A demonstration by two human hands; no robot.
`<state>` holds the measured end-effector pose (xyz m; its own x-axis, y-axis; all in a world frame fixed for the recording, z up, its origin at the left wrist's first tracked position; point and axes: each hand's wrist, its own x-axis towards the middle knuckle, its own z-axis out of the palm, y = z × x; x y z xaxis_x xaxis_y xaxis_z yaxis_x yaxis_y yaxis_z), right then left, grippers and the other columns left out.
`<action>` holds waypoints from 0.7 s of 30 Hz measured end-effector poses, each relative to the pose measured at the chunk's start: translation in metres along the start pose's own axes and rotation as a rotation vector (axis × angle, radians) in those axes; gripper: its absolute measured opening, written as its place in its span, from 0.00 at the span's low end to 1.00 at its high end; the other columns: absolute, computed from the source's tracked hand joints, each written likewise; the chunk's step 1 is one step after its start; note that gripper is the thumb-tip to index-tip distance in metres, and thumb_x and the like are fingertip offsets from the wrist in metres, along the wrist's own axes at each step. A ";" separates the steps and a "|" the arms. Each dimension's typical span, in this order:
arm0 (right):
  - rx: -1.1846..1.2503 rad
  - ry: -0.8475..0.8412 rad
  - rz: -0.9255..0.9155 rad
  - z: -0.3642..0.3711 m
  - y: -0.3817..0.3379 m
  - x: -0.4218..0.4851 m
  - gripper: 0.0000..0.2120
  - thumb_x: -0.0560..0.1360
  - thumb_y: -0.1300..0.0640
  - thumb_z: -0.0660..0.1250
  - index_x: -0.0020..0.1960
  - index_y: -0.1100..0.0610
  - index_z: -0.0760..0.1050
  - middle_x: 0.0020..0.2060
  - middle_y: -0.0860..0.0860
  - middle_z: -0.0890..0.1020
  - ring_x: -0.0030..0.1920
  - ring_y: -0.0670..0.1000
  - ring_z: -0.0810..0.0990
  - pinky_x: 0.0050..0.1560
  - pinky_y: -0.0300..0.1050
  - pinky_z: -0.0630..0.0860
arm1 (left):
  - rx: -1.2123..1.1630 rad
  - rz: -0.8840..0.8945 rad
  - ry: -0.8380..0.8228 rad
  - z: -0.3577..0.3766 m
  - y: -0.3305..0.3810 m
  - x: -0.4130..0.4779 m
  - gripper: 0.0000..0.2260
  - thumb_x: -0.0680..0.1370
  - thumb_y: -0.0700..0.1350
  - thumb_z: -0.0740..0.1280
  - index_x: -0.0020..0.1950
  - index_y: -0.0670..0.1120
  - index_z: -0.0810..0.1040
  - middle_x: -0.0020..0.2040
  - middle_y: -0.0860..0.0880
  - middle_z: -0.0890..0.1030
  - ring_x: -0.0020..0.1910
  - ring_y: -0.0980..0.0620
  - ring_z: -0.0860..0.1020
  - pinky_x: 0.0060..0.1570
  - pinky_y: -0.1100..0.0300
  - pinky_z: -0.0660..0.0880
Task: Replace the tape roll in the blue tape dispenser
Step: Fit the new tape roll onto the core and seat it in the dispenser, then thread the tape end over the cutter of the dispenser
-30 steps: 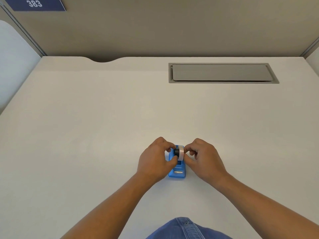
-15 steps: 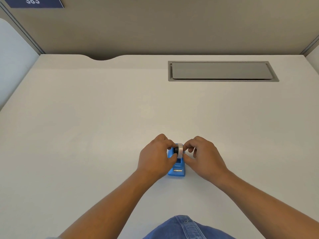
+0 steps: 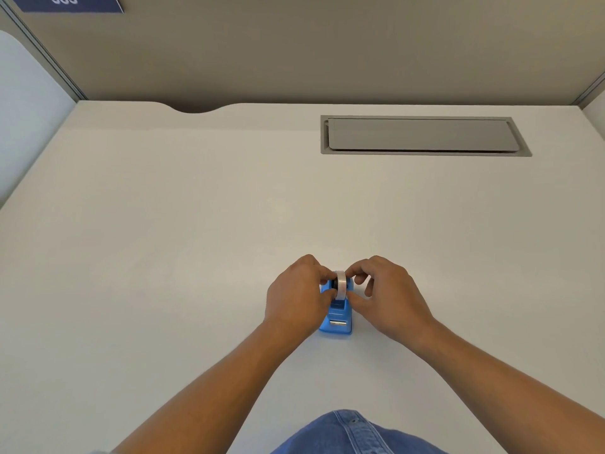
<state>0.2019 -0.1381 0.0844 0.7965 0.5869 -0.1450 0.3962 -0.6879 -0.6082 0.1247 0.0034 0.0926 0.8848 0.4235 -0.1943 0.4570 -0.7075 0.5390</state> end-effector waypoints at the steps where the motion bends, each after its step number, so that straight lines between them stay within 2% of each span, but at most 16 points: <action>1: -0.002 -0.004 0.001 -0.001 0.000 0.000 0.12 0.69 0.56 0.74 0.52 0.46 0.79 0.43 0.42 0.78 0.36 0.46 0.77 0.38 0.37 0.73 | -0.004 0.005 -0.007 -0.001 -0.001 0.000 0.13 0.76 0.49 0.70 0.60 0.54 0.80 0.53 0.54 0.77 0.45 0.55 0.74 0.43 0.63 0.70; 4: 0.012 -0.030 0.015 -0.003 -0.001 -0.001 0.16 0.67 0.55 0.73 0.53 0.44 0.78 0.44 0.41 0.78 0.37 0.45 0.77 0.39 0.39 0.73 | -0.030 0.023 -0.028 -0.003 -0.011 -0.002 0.18 0.75 0.50 0.70 0.64 0.54 0.77 0.54 0.56 0.75 0.43 0.57 0.73 0.44 0.63 0.73; 6: 0.013 -0.049 0.011 -0.004 -0.002 -0.002 0.21 0.65 0.52 0.74 0.57 0.41 0.75 0.46 0.39 0.77 0.37 0.43 0.76 0.41 0.41 0.75 | -0.059 0.051 -0.051 -0.006 -0.017 -0.003 0.24 0.72 0.52 0.71 0.68 0.55 0.73 0.55 0.58 0.73 0.43 0.58 0.74 0.44 0.61 0.76; 9: -0.051 -0.100 -0.026 -0.004 -0.005 -0.002 0.28 0.65 0.47 0.75 0.63 0.39 0.71 0.51 0.39 0.74 0.39 0.39 0.73 0.42 0.38 0.73 | -0.093 0.100 -0.162 -0.010 -0.023 -0.003 0.41 0.65 0.58 0.76 0.74 0.57 0.63 0.64 0.59 0.70 0.45 0.57 0.74 0.47 0.60 0.77; 12: -0.110 -0.114 -0.076 -0.005 -0.012 0.000 0.25 0.68 0.50 0.73 0.63 0.42 0.73 0.53 0.40 0.74 0.40 0.42 0.74 0.42 0.38 0.74 | -0.032 0.128 -0.275 -0.007 -0.027 0.000 0.52 0.61 0.60 0.79 0.77 0.59 0.51 0.73 0.62 0.63 0.54 0.55 0.75 0.50 0.61 0.75; 15: -0.141 -0.124 -0.140 -0.005 -0.019 0.001 0.21 0.70 0.53 0.71 0.62 0.44 0.75 0.56 0.39 0.76 0.44 0.43 0.76 0.47 0.41 0.77 | 0.023 0.145 -0.302 0.000 -0.029 -0.001 0.52 0.63 0.57 0.79 0.77 0.59 0.48 0.74 0.61 0.64 0.59 0.54 0.76 0.49 0.62 0.72; 21: -0.180 -0.170 -0.216 -0.006 -0.023 0.002 0.17 0.73 0.58 0.69 0.60 0.48 0.77 0.57 0.43 0.79 0.52 0.47 0.78 0.51 0.39 0.75 | 0.026 0.134 -0.250 0.004 -0.028 -0.007 0.50 0.66 0.56 0.77 0.78 0.57 0.49 0.72 0.59 0.68 0.56 0.52 0.78 0.50 0.60 0.73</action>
<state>0.1973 -0.1232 0.1030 0.6038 0.7797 -0.1656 0.6340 -0.5957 -0.4931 0.1066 0.0180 0.0755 0.9309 0.1746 -0.3207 0.3337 -0.7635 0.5529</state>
